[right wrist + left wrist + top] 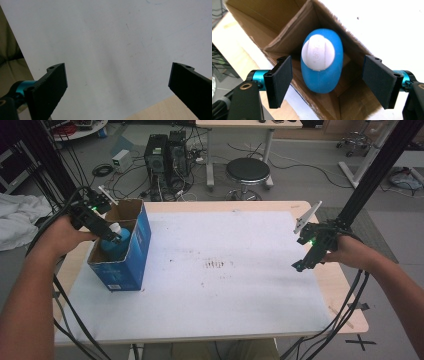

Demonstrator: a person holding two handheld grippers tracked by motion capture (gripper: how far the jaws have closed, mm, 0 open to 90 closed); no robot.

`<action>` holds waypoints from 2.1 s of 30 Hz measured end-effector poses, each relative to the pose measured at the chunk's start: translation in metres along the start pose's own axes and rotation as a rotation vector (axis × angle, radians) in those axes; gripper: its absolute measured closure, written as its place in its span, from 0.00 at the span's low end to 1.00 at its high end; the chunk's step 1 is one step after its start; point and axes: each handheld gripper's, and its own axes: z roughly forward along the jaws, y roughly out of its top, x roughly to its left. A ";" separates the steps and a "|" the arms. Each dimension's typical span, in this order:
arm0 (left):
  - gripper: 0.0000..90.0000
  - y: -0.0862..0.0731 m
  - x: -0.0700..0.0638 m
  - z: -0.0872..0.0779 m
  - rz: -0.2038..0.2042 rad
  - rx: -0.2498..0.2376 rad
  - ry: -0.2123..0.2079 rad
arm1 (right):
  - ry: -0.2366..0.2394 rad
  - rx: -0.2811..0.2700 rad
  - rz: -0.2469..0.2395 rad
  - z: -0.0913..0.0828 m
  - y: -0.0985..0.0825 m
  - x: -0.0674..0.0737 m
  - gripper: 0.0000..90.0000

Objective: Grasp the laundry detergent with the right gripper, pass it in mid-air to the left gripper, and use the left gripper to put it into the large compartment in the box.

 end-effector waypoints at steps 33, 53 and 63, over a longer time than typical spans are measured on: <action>0.14 0.089 -0.116 -0.022 0.368 -0.100 -0.231 | -0.018 -0.039 0.000 -0.014 0.002 0.012 0.01; 0.02 0.118 -0.162 0.012 0.488 -0.054 -0.285 | -0.016 -0.037 -0.007 -0.010 0.008 0.014 0.01; 0.02 0.125 -0.179 0.025 0.503 -0.057 -0.293 | -0.016 -0.034 -0.011 -0.007 0.011 0.016 0.01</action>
